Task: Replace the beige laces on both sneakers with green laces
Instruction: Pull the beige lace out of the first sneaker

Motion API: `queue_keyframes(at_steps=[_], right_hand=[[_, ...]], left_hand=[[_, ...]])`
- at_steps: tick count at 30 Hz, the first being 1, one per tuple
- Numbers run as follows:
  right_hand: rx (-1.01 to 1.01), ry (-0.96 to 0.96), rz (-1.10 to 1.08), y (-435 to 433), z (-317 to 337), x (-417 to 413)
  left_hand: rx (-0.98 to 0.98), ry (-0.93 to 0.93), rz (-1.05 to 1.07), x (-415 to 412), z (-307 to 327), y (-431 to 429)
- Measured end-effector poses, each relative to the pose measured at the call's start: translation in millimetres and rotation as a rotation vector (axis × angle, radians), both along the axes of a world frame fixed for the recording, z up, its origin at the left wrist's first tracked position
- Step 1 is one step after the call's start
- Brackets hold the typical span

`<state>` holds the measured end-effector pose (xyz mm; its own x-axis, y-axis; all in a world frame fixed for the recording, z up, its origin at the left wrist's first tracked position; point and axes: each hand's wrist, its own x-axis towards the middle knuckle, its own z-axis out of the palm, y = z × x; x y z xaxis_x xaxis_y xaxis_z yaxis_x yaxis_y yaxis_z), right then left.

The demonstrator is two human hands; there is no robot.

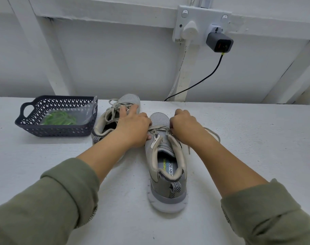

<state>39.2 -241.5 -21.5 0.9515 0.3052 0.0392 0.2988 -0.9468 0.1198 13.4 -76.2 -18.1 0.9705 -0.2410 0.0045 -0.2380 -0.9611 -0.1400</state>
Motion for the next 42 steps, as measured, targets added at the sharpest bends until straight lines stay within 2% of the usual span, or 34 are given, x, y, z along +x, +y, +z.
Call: queue_keyframes(at_steps=[4,5,9,10,15,17,19,20,25,29,31,34,39,42], right_hand=[[-0.148,0.031,-0.282,-11.3,3.6,-3.7],[-0.151,0.019,-0.287,-10.9,5.3,-4.0],[-0.001,-0.019,0.019,-2.2,-0.6,0.3],[0.012,-0.021,0.034,-3.1,-1.6,0.7],[-0.103,-0.004,-0.273,-8.8,3.8,-7.5],[-0.019,-0.044,-0.137,-5.2,1.8,-4.3],[0.105,-0.008,0.016,-3.5,1.4,-3.5],[0.119,0.024,0.025,-4.6,1.6,-3.3],[-0.072,-0.041,-0.248,-8.1,2.0,-9.3],[0.087,-0.062,-0.047,-2.5,-0.3,-7.0],[0.044,-0.028,-0.098,-4.8,-0.1,-8.1],[-0.084,-0.05,-0.306,-5.8,3.0,-11.8],[0.127,0.016,-0.117,-0.6,-0.3,-6.0],[0.064,0.037,-0.255,-7.1,2.3,-6.2]], left_hand=[[-0.002,0.005,0.003,-0.3,0.1,0.1],[0.001,0.004,0.001,-0.2,0.0,0.0],[-0.001,0.003,0.001,0.2,-0.2,-0.3],[-0.002,0.004,0.0,0.5,0.2,-0.2],[-0.007,0.006,0.001,-0.6,0.8,-0.6],[-0.008,0.001,0.0,-0.7,0.6,-0.4],[-0.01,0.002,0.002,-0.6,0.7,0.1],[-0.009,0.003,0.002,-0.4,0.7,0.2],[-0.006,0.007,0.005,-0.4,0.8,-0.2],[-0.007,0.002,0.003,0.2,0.0,1.0],[-0.01,0.002,0.0,0.5,-0.5,0.9],[-0.011,0.001,0.002,0.4,-0.6,0.5],[-0.002,0.003,0.004,0.8,-1.0,0.5],[-0.008,-0.005,0.004,0.7,-1.6,0.6]])
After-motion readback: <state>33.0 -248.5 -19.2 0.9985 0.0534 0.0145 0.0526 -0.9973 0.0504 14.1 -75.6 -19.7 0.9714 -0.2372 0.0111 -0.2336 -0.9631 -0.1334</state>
